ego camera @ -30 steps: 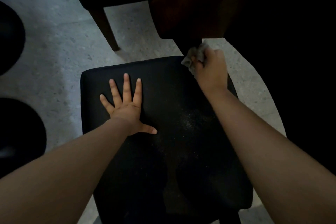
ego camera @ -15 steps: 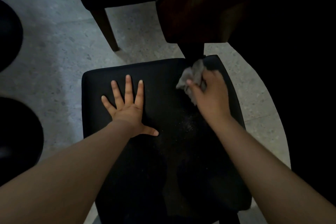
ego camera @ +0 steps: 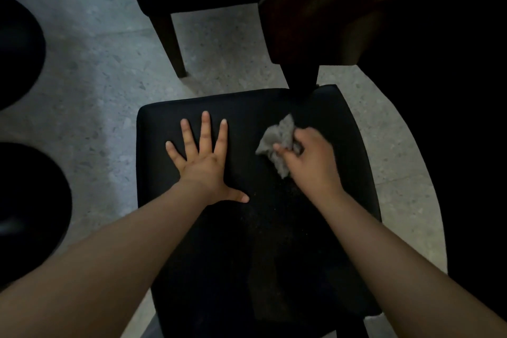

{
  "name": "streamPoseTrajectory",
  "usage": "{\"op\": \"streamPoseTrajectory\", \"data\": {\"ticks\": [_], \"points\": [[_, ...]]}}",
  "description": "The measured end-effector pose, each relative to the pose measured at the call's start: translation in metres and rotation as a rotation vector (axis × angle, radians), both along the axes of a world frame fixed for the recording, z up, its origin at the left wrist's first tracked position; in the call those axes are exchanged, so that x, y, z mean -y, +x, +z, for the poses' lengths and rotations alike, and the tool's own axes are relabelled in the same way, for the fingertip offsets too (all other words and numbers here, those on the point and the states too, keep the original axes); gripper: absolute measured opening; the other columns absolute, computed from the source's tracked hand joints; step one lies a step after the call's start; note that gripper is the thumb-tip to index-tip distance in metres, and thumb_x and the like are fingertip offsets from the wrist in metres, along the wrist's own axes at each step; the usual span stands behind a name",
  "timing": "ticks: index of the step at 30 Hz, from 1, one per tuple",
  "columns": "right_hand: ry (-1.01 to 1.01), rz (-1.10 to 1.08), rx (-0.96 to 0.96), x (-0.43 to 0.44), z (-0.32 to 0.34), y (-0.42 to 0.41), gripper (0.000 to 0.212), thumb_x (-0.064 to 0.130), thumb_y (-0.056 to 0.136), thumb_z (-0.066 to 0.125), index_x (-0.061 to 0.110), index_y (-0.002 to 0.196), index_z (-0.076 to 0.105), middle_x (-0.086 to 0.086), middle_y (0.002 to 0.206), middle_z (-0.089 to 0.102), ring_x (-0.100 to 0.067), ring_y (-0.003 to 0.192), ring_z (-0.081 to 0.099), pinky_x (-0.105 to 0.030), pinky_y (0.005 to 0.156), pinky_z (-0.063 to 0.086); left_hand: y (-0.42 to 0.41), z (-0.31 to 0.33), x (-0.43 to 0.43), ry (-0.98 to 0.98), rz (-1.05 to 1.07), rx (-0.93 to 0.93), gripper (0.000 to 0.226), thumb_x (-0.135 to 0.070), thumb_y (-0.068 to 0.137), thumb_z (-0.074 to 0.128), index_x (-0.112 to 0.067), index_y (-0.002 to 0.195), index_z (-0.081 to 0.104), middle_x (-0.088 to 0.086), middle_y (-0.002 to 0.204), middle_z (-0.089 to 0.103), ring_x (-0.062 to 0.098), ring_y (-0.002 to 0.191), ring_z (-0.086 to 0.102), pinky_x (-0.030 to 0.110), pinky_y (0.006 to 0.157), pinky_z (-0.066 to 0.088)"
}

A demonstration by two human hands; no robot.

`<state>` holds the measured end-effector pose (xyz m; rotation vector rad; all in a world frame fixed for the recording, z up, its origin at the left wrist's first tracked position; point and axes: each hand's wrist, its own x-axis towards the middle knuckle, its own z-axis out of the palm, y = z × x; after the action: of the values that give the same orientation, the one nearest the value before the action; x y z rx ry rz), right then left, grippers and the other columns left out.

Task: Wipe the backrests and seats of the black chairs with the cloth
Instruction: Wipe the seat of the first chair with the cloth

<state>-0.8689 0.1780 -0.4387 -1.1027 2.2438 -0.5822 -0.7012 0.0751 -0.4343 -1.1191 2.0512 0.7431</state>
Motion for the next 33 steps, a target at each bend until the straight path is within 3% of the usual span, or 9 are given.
{"op": "streamPoseTrajectory", "data": {"ticks": [2,5,10,14,17,21,27,30,33], "points": [[-0.053,-0.084,-0.081,0.016,0.004,-0.014,0.027,0.033,0.094,0.061,0.019,0.117,0.062,0.002,0.107,0.052,-0.004,0.089,0.051,-0.01,0.071,0.033,0.009,0.001,0.002,-0.014,-0.008,-0.069,0.152,-0.077,0.049,0.076,-0.035,0.143,-0.036,-0.002,0.143,-0.053,0.035,0.132,-0.046,0.067,0.109,-0.014],[-0.016,-0.127,-0.15,0.054,-0.003,-0.03,0.036,0.032,0.096,0.058,0.018,0.13,0.055,-0.002,0.118,0.05,-0.01,0.099,0.05,-0.018,0.081,0.035,0.029,0.007,0.01,-0.041,-0.002,-0.175,0.141,-0.076,0.055,0.074,-0.035,0.15,-0.023,-0.007,0.155,-0.036,0.025,0.142,-0.033,0.057,0.116,-0.009],[0.007,-0.143,-0.201,0.052,-0.016,0.007,0.03,0.027,0.096,0.058,0.018,0.124,0.056,-0.002,0.12,0.051,-0.011,0.105,0.054,-0.021,0.087,0.041,0.068,0.01,0.01,-0.159,0.026,-0.217,0.128,-0.069,0.066,0.071,-0.025,0.155,-0.009,-0.001,0.16,-0.025,0.025,0.147,-0.021,0.052,0.12,-0.002],[0.032,0.03,-0.045,0.011,-0.008,0.041,0.045,0.029,0.094,0.06,0.021,0.137,0.05,0.003,0.117,0.049,-0.001,0.097,0.046,-0.018,0.086,0.036,0.088,0.001,0.008,-0.123,0.068,-0.117,0.136,-0.074,0.065,0.069,-0.022,0.151,-0.023,0.001,0.155,-0.036,0.032,0.144,-0.028,0.056,0.119,0.001],[0.047,0.089,0.052,-0.003,0.006,0.051,0.036,0.03,0.093,0.062,0.021,0.128,0.058,0.005,0.109,0.05,-0.003,0.095,0.05,-0.023,0.087,0.046,0.09,-0.006,0.006,-0.089,0.059,-0.11,0.137,-0.075,0.066,0.066,-0.021,0.148,-0.029,0.002,0.15,-0.044,0.035,0.141,-0.034,0.058,0.119,0.0],[-0.074,0.01,-0.095,0.035,0.014,0.023,0.025,0.027,0.093,0.062,0.019,0.117,0.062,0.0,0.113,0.053,-0.005,0.095,0.049,-0.022,0.083,0.043,0.088,-0.011,0.007,-0.059,0.072,-0.078,0.138,-0.075,0.067,0.065,-0.022,0.144,-0.036,0.002,0.144,-0.051,0.035,0.137,-0.04,0.058,0.116,-0.007],[0.003,-0.113,-0.2,0.087,-0.021,0.013,0.023,0.031,0.095,0.058,0.016,0.113,0.06,-0.005,0.116,0.052,-0.016,0.102,0.054,-0.029,0.089,0.046,0.084,-0.015,0.009,-0.026,0.061,-0.03,0.138,-0.077,0.068,0.063,-0.023,0.137,-0.044,0.002,0.14,-0.056,0.035,0.133,-0.044,0.059,0.116,-0.009],[-0.028,-0.115,-0.188,0.06,-0.024,0.044,0.031,0.031,0.095,0.059,0.017,0.122,0.058,-0.001,0.114,0.051,-0.01,0.097,0.053,-0.025,0.085,0.045,0.085,-0.014,0.009,-0.017,0.056,-0.024,0.138,-0.077,0.068,0.063,-0.023,0.134,-0.046,0.002,0.137,-0.058,0.036,0.133,-0.044,0.059,0.115,-0.01],[-0.023,0.033,-0.081,0.024,-0.019,0.067,0.038,0.031,0.094,0.061,0.019,0.129,0.056,0.005,0.107,0.049,-0.005,0.092,0.05,-0.017,0.078,0.037,0.084,-0.013,0.009,-0.008,0.055,-0.02,0.137,-0.077,0.068,0.063,-0.025,0.13,-0.047,0.0,0.134,-0.06,0.036,0.132,-0.045,0.059,0.115,-0.011]]}}
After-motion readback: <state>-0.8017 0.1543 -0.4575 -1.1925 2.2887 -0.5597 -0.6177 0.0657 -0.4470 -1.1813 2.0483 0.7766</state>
